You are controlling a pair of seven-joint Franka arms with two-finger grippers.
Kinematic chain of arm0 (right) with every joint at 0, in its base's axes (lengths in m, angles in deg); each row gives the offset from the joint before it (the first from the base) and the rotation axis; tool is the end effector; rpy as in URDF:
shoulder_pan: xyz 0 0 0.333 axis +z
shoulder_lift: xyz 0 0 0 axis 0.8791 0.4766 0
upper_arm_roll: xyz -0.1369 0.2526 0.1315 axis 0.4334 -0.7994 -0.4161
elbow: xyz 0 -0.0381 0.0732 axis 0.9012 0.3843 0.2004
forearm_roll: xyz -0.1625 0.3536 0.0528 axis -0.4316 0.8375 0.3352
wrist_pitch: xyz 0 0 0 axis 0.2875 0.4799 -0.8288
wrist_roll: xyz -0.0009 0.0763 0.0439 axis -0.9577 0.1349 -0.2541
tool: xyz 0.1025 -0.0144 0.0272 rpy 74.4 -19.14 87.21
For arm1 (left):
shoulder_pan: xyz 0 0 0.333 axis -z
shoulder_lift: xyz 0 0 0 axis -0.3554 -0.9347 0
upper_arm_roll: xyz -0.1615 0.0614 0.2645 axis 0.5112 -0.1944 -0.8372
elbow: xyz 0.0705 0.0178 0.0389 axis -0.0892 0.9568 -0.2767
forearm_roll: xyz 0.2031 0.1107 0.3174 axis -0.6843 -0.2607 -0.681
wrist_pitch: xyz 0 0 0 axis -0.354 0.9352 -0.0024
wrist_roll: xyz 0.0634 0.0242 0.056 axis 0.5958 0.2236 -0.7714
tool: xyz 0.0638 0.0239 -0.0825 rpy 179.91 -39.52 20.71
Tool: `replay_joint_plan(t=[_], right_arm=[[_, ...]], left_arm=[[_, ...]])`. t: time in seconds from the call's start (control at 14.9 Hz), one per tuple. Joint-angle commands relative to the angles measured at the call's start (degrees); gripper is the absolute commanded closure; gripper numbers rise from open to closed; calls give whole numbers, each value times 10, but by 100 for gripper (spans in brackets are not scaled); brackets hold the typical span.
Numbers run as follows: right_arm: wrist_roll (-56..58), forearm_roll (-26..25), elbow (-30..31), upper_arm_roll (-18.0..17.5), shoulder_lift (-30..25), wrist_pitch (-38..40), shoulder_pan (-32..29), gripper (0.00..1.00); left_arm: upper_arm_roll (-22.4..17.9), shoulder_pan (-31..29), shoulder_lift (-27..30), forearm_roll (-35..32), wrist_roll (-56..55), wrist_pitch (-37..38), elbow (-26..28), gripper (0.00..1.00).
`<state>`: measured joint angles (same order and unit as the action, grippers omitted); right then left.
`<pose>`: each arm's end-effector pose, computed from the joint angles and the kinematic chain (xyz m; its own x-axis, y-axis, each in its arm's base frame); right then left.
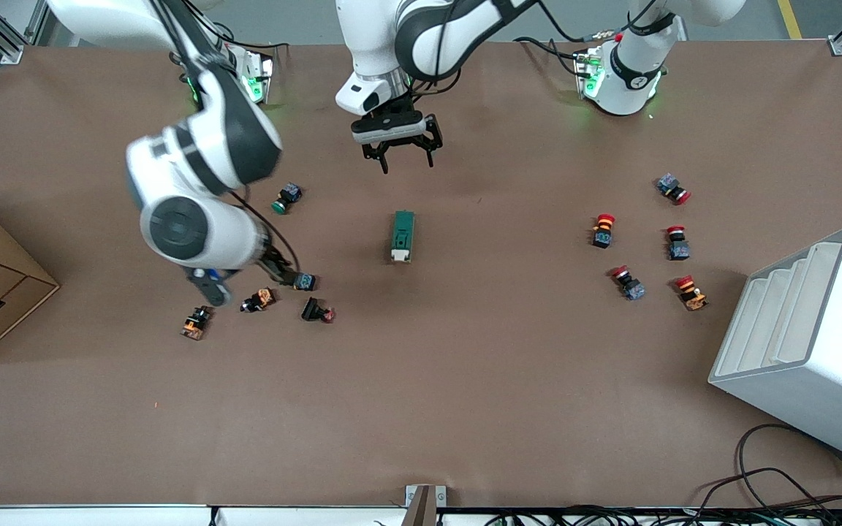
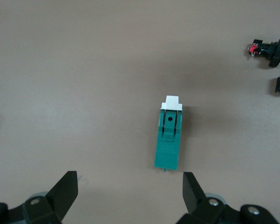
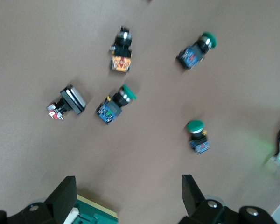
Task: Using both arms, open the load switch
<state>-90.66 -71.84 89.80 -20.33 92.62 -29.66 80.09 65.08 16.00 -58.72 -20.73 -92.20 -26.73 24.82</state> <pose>0.5914 0.2805 0.3829 0.5627 -0.8131 -0.1492 -0.7614 -0.5800 0.2894 0.2814 -0.5852 0.3582 0.9200 0.0237 0.3911 0.0806 -0.9883 -0.1296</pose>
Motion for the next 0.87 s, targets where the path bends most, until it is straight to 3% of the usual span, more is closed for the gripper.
replay_joint_plan(t=[0.0,0.34,0.54,0.8], right_arm=[[-87,1,-17,-1,49,-34,32,0],[-254,17,-101,-1,147,-46,80,0],[-307,63,-103,-3,169,-93,97,0],[-346,67,-103,-3,194,-118,119,0]], left_arm=[[0,20,-5,-100,-147,-33,57,1],[0,67,-105,-335,-424,-29,71,1],[-5,84,-135,-383,-442,-17,77,1],[-6,81,-155,-474,-447,-4,95,2]])
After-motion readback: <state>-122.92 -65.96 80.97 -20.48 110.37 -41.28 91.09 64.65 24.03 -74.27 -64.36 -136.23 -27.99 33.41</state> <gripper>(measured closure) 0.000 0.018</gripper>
